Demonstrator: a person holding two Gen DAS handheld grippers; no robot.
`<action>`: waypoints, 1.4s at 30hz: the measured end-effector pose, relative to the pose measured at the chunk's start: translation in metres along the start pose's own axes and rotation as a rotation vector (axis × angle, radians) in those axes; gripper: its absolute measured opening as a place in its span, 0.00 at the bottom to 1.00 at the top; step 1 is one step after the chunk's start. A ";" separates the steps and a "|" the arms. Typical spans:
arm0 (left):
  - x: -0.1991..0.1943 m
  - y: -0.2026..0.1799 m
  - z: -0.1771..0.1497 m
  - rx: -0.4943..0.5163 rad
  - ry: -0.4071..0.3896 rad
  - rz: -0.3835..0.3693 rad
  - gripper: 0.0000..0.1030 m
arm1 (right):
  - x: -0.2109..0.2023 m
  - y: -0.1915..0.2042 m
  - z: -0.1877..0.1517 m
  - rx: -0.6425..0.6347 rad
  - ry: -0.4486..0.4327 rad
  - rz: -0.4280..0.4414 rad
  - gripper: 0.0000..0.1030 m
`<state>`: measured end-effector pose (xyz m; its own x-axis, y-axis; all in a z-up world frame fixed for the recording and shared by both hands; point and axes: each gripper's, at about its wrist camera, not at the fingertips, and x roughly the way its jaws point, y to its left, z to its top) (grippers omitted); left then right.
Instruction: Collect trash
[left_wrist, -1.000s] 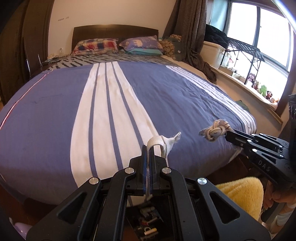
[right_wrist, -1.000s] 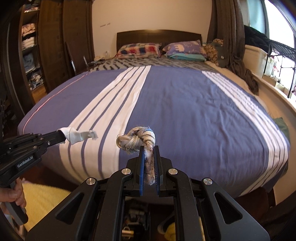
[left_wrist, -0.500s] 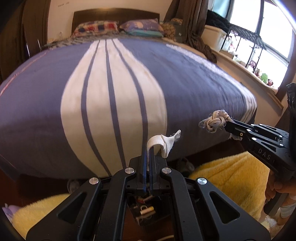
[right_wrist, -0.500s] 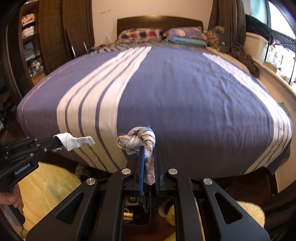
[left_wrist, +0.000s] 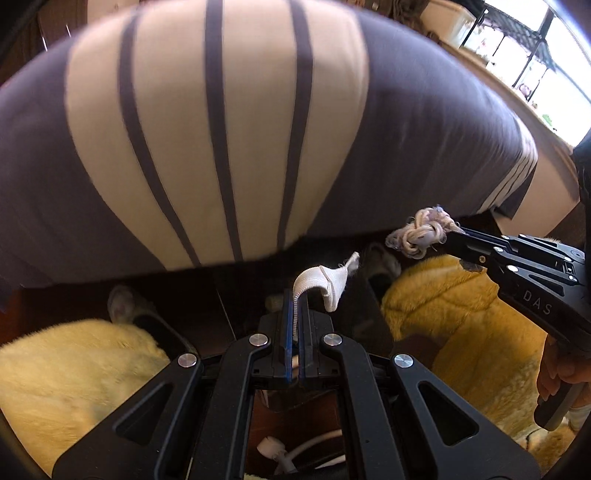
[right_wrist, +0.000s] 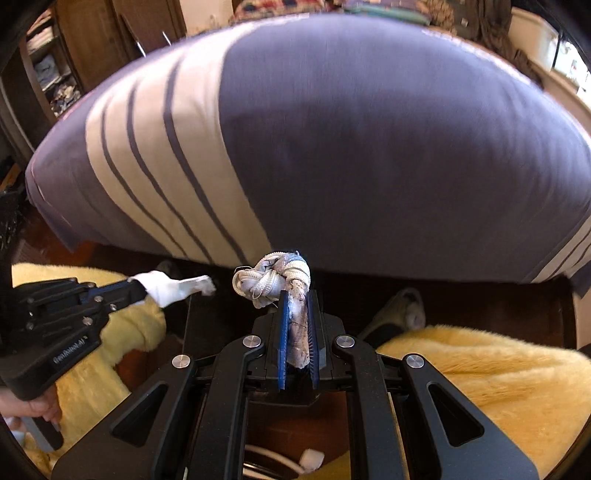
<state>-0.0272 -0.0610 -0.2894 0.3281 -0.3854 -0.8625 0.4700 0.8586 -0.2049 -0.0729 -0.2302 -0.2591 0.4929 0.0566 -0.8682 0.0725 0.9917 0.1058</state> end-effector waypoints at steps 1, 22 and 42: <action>0.008 0.001 -0.003 -0.003 0.017 -0.001 0.00 | 0.005 0.000 -0.001 0.002 0.012 0.007 0.10; 0.105 0.016 -0.019 -0.036 0.257 -0.020 0.07 | 0.114 0.000 -0.002 0.062 0.231 0.114 0.18; -0.056 0.008 0.036 -0.020 -0.143 0.121 0.92 | -0.040 -0.020 0.052 0.083 -0.206 -0.037 0.97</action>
<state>-0.0126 -0.0443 -0.2259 0.4949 -0.3213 -0.8074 0.4041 0.9076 -0.1134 -0.0491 -0.2583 -0.2010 0.6544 -0.0132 -0.7560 0.1609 0.9794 0.1222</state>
